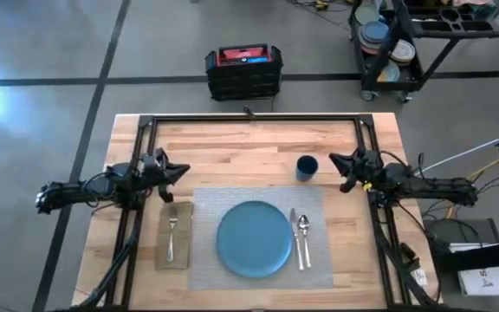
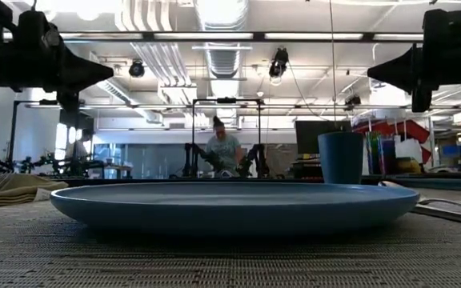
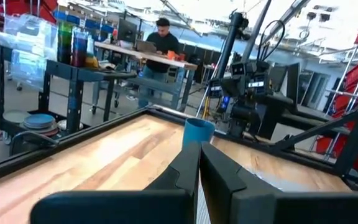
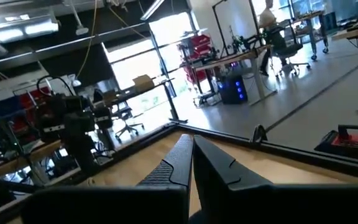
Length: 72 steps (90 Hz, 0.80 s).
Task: Set table place
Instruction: Return to Home Position
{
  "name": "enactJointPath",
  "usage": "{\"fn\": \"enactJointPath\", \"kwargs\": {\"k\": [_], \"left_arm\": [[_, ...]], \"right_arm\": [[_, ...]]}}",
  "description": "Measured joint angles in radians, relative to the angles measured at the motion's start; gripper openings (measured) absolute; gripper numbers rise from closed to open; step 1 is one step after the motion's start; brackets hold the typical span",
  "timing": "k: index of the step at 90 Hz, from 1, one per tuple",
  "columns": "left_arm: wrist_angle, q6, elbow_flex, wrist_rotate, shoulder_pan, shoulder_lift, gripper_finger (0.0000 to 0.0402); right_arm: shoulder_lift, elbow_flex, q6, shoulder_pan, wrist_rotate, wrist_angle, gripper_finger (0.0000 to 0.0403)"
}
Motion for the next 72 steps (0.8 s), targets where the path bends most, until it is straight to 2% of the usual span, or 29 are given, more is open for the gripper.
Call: {"fn": "enactJointPath", "kwargs": {"k": [72], "left_arm": [[0.0,0.0,0.003,0.0,0.0,0.205,0.0]], "right_arm": [[0.004,0.0,0.0,-0.005,0.0,0.001,0.0]]}}
